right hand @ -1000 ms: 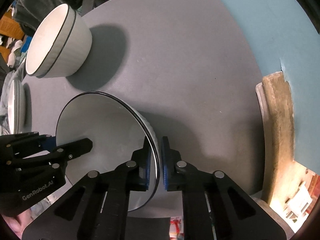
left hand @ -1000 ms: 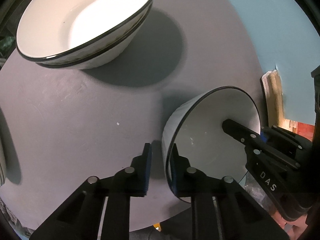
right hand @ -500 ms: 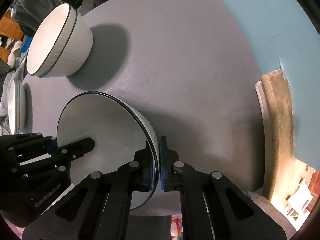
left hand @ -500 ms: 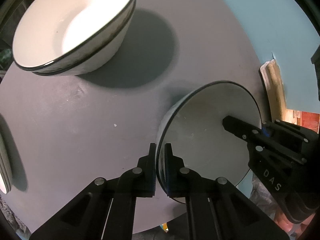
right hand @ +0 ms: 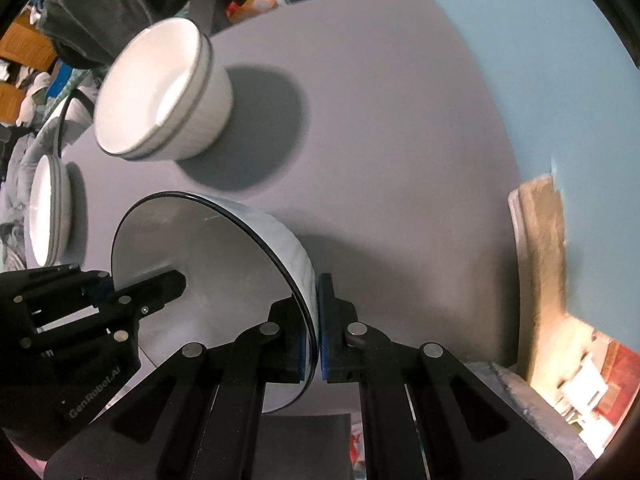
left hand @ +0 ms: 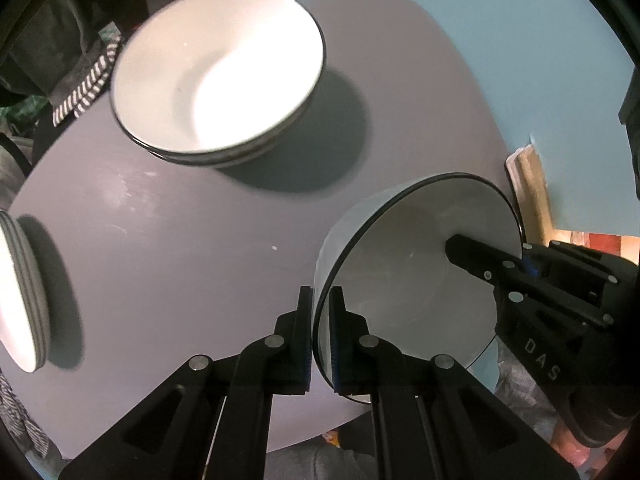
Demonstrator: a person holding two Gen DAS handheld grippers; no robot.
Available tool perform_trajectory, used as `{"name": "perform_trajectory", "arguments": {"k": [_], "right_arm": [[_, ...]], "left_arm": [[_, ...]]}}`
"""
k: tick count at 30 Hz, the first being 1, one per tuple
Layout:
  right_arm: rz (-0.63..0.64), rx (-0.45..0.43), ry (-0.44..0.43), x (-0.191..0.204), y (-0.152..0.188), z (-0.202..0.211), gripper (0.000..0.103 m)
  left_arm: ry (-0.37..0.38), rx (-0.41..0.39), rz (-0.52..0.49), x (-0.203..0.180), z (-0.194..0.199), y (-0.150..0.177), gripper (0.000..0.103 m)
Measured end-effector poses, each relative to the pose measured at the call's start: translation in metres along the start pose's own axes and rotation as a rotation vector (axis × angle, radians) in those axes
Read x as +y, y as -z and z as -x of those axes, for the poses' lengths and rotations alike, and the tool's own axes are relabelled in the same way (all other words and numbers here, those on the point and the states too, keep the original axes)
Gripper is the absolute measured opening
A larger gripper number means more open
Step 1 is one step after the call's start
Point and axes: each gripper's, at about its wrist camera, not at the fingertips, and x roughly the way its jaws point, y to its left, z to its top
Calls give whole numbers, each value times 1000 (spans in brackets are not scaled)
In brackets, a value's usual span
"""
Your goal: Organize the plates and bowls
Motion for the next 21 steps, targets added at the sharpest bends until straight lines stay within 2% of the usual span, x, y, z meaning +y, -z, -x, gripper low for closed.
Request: {"name": "perform_trajectory", "arguments": {"k": [6,13,15,21], "right_arm": [[30,-21,-1,15,-8,19,5],[103,-45,15,41,-40,33,5],[120,-48,14,36,-46,28,5],[170,-56,15,57,-68,30,5]], "left_arm": [[-4,-44,23,4,26,-6,7],[-11,-90,39,18,45,-20,7],[-14,-102,51,28,53,-24,7],[-26,-132,103,51,68,-38,7]]}}
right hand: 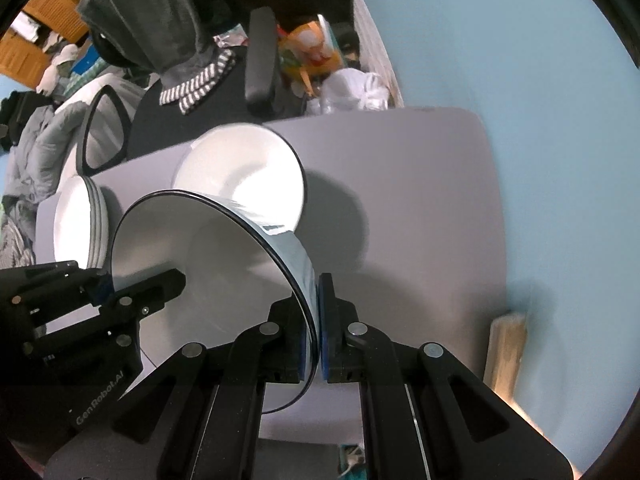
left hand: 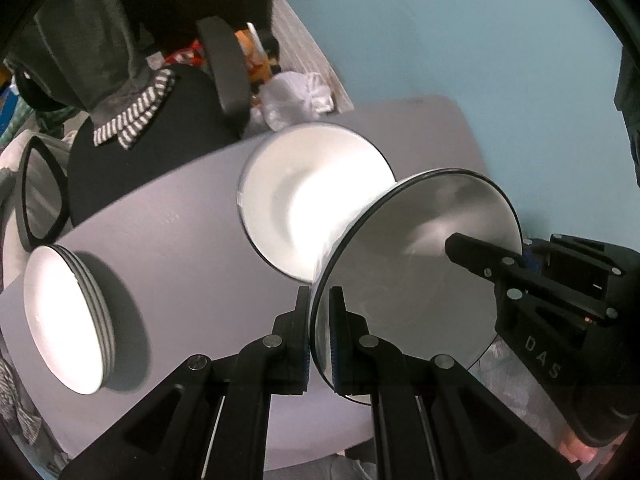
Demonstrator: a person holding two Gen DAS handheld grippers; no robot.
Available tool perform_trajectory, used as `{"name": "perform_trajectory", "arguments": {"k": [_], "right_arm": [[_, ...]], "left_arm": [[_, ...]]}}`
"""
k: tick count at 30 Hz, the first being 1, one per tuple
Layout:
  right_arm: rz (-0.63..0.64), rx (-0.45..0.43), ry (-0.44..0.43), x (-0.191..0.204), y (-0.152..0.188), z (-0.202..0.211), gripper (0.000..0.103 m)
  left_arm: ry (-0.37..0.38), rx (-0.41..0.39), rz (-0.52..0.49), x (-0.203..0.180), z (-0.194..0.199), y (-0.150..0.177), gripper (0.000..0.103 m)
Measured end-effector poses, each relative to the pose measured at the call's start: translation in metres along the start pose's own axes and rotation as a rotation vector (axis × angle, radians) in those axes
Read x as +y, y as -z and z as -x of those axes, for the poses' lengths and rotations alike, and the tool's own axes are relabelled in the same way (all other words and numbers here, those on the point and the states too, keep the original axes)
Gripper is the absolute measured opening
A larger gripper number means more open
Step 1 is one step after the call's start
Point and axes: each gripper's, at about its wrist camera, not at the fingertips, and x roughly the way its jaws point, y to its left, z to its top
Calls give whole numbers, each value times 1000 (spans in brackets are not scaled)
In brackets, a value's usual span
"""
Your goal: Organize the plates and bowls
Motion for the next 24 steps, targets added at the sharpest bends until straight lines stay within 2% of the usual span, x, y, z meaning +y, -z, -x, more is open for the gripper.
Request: {"name": "perform_trajectory", "arguments": {"k": [4,9,24], "right_arm": [[10,9,-25,5,-20,-5,5],[31,24,-15,10,-37,-12,5],[9,104,-38,4,-58,-37,5]], "left_arm": [[-11,-13,17,9,6,-14,7],[-22,-3,37,18,-2,-27,7],[-44,32,76,29,-24,-47,7]]}}
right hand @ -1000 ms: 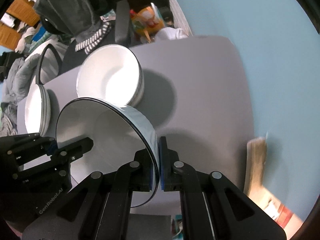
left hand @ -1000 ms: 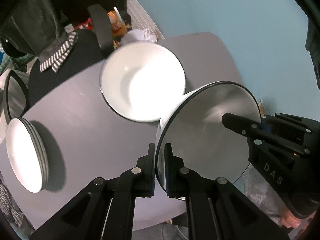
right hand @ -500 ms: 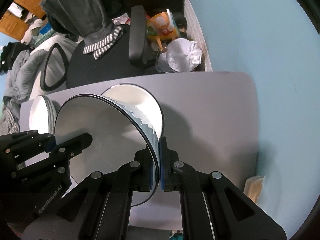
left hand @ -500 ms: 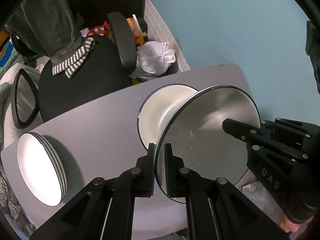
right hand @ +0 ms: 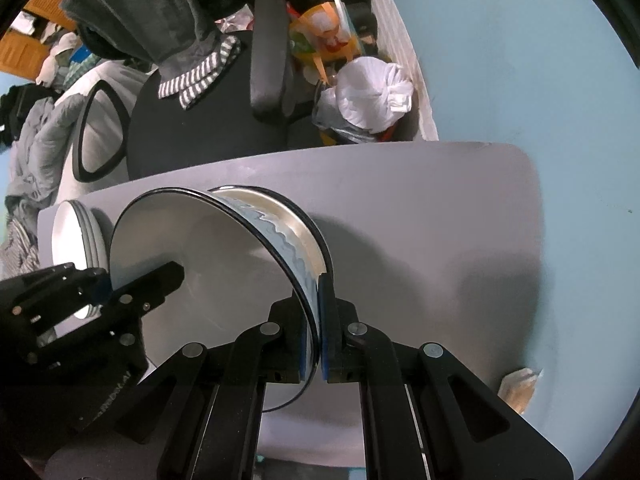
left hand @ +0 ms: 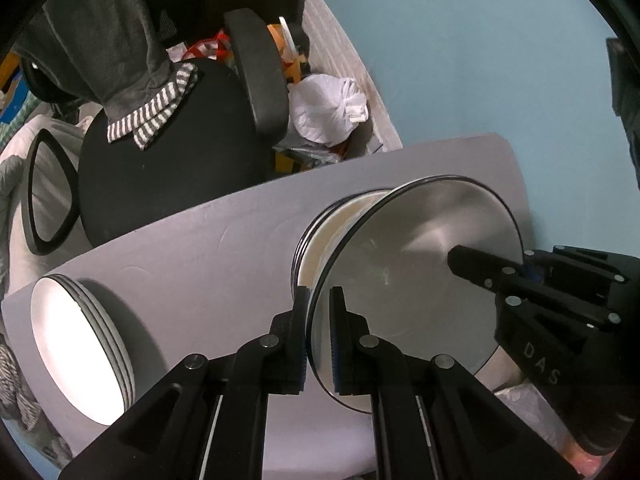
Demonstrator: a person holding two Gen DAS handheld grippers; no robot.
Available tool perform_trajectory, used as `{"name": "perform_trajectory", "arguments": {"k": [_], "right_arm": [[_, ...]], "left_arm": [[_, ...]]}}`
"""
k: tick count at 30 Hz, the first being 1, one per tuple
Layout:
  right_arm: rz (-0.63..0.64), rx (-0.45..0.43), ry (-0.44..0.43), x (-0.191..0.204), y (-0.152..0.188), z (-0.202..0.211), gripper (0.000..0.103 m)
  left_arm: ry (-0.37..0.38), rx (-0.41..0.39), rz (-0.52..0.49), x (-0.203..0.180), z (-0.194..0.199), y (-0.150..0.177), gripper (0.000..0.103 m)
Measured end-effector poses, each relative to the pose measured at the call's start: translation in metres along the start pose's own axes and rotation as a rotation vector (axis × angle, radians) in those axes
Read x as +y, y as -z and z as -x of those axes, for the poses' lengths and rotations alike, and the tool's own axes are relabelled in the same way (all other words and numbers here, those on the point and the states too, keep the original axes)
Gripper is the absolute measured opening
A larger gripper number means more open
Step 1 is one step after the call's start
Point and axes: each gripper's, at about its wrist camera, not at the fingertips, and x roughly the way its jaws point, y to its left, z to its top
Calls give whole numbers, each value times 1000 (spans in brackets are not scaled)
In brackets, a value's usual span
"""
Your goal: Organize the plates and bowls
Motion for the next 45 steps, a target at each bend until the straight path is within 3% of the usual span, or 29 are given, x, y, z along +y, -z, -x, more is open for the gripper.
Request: {"name": "perform_trajectory", "arguments": {"k": [9,14,21,29,32,36,43,45], "right_arm": [[14,0,24,3,-8,1,5],[17,3,41,5,-11,2,10],[17,7,51,6,-14,2,12],[17,4,45,5,-12,4,13],[15,7,39,6,-11,4,21],[21,-3,50,7,-8,7,22],[22,-39,69,9,-1,18,41],[21,-50,72,10,2,22,47]], "left_arm": [[-32,0,-12,-2,1,-4,7],[-70,1,-29,-2,-1,-3,7],[-48,-1,-7,6,-1,-7,8],[-32,12,34,12,0,-5,16],[-27,12,46,13,2,-4,16],[-35,-5,47,13,9,-1,18],[-68,-67,26,8,28,8,39],[-79,-82,17,7,32,10,40]]}}
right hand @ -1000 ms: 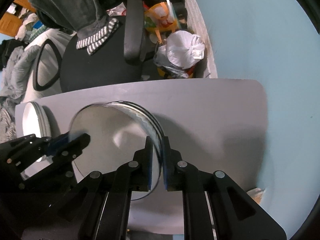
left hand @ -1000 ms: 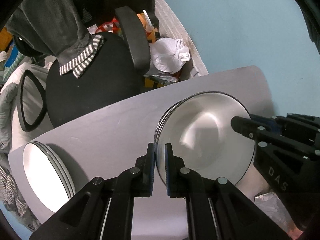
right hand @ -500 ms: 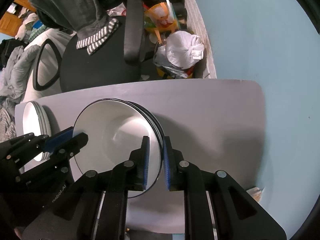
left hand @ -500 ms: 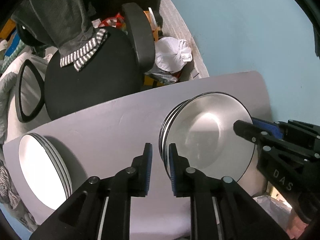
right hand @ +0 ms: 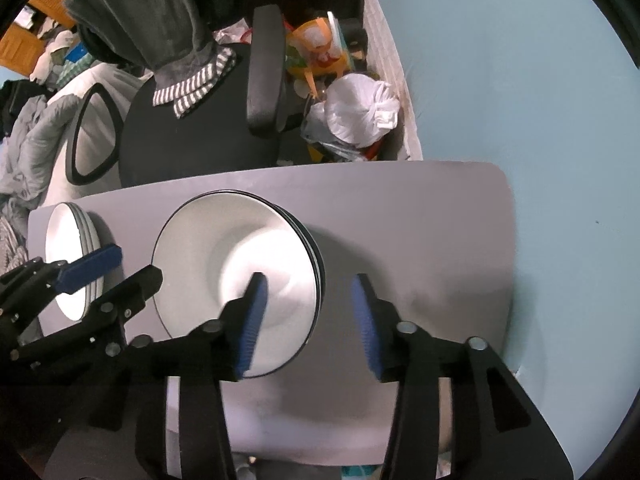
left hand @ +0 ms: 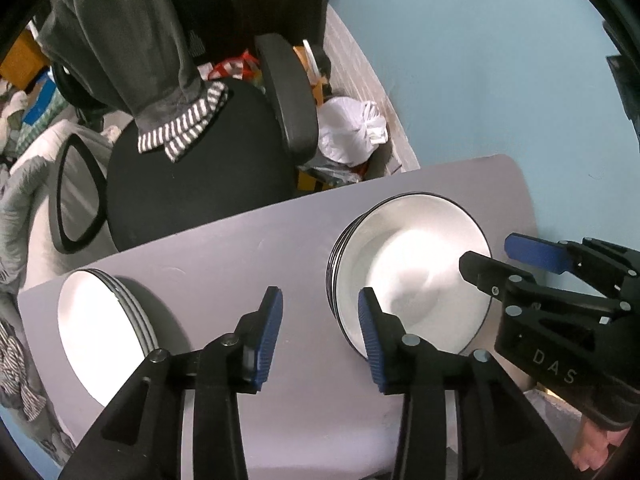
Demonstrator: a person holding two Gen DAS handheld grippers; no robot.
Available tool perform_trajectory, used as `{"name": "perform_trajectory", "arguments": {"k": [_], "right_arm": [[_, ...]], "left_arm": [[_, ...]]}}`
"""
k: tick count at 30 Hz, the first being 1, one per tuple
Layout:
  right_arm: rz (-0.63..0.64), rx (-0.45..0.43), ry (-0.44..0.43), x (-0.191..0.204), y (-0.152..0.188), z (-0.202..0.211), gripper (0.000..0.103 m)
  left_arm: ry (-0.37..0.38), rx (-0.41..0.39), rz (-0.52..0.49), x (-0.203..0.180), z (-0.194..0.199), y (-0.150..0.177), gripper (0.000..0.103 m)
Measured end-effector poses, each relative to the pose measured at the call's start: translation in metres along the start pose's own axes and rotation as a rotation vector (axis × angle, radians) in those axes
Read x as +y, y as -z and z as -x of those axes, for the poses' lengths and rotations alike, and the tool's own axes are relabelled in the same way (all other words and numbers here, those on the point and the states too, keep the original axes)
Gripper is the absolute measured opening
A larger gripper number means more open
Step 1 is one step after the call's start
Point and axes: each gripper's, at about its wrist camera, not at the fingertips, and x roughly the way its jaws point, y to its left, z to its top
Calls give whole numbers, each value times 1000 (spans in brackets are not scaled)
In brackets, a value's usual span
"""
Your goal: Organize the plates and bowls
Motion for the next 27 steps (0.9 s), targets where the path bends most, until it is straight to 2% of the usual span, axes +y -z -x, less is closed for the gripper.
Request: {"name": "perform_trajectory", "arguments": {"k": [5,10,12,13,14,27], "right_arm": [[-11,-32,1,-1,6,11,53],[-22,-55,-1,-2,12,20,54],[-19,-66,-3,-2,15,24,54],[-18,-72,-3,-1,16,26,54],[-15,-81,-3,-1,17,28,55],[-8,-122,22,-1,40,40,56]], "left_arm": [[-40,-24,-9,0,13,8,40],[-65,-56,-27,-1,25,16,42],[-69,-64,-33,-2,28,18,48],[-68,-68,-33,-2,29,19,55],[-66,-76,-30,-2,30,20,56],[-31,-77,8,4,39,41,56]]}}
